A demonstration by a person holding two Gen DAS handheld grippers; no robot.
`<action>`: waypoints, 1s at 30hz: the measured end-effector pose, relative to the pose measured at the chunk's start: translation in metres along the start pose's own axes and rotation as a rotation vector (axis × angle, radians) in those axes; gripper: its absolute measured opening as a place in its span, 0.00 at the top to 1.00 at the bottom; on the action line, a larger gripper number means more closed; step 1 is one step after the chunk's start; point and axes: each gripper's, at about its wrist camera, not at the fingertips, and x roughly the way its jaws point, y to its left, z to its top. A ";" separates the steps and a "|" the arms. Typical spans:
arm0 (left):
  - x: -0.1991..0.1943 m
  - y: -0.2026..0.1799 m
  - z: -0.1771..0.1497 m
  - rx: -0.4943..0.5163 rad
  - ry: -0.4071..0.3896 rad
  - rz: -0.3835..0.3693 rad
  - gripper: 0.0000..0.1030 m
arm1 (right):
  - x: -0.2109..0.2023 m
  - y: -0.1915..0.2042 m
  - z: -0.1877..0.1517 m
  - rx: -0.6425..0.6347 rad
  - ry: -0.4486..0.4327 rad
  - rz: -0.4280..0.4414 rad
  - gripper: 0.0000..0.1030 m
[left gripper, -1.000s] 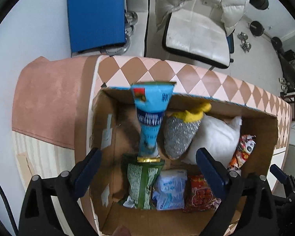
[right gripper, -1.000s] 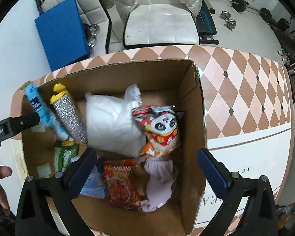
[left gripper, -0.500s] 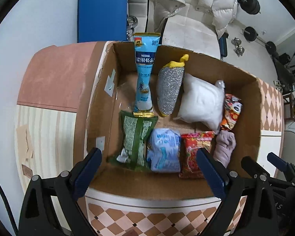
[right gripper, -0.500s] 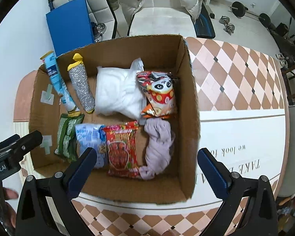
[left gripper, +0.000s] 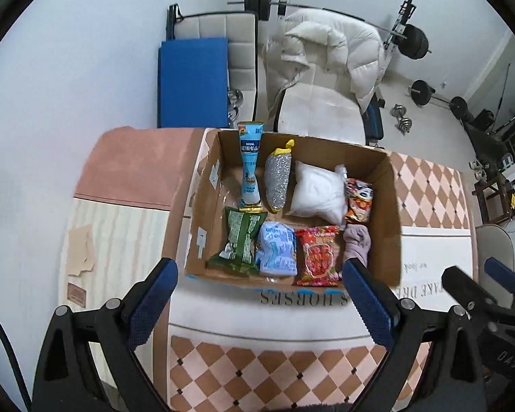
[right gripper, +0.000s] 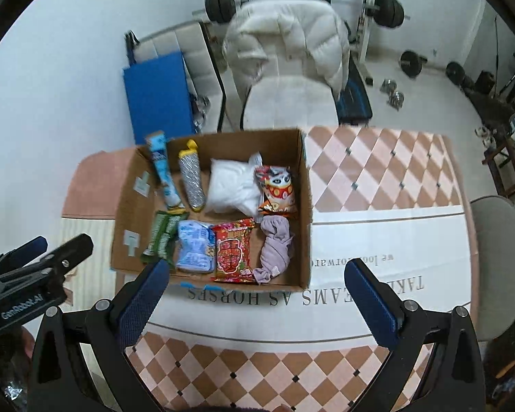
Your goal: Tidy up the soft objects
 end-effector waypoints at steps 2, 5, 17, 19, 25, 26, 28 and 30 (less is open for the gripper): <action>-0.019 0.000 -0.006 -0.001 -0.023 0.004 0.05 | -0.021 0.000 -0.004 0.000 -0.024 0.004 0.00; -0.047 -0.002 -0.015 0.009 -0.071 0.023 0.05 | -0.050 0.001 -0.012 -0.014 -0.072 -0.004 0.00; -0.118 -0.012 -0.045 0.040 -0.155 -0.007 0.05 | -0.136 0.006 -0.048 -0.063 -0.176 0.005 0.00; -0.128 -0.013 -0.047 0.041 -0.166 -0.018 0.05 | -0.146 0.005 -0.053 -0.073 -0.184 -0.003 0.00; -0.142 -0.016 -0.051 0.047 -0.196 -0.024 0.05 | -0.160 -0.001 -0.060 -0.074 -0.190 -0.015 0.00; -0.143 -0.016 -0.051 0.046 -0.196 -0.027 0.05 | -0.162 -0.002 -0.060 -0.074 -0.193 -0.017 0.00; -0.141 -0.016 -0.052 0.045 -0.195 -0.029 0.05 | -0.166 -0.003 -0.061 -0.071 -0.209 -0.028 0.00; -0.141 -0.016 -0.052 0.048 -0.196 -0.030 0.05 | -0.169 -0.003 -0.062 -0.069 -0.225 -0.049 0.00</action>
